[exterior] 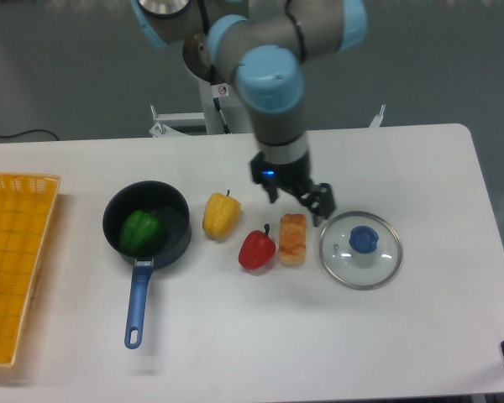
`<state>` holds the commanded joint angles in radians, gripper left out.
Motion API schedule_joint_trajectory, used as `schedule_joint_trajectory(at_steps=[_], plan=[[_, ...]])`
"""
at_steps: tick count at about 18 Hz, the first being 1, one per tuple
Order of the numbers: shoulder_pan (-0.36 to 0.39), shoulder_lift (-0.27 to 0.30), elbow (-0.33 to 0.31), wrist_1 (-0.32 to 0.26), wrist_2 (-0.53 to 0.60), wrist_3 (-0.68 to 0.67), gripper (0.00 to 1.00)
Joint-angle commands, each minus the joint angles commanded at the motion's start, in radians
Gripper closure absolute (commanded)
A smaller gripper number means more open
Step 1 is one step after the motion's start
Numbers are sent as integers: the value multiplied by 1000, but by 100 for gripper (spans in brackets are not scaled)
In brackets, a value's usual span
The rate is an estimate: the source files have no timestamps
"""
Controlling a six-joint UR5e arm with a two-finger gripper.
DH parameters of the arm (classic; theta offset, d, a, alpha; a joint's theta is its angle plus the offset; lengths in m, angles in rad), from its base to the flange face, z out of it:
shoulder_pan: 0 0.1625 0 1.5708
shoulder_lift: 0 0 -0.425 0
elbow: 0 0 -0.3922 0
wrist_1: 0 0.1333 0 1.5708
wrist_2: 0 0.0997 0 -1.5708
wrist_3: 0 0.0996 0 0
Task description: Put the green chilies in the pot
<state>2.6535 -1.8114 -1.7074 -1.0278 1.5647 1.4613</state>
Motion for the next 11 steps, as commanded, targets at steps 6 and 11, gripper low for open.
schedule_joint_trajectory(at_steps=[6,11], plan=[[97,-94,34,5,-2,194,0],[126,-117,31,6,-2,214,0]])
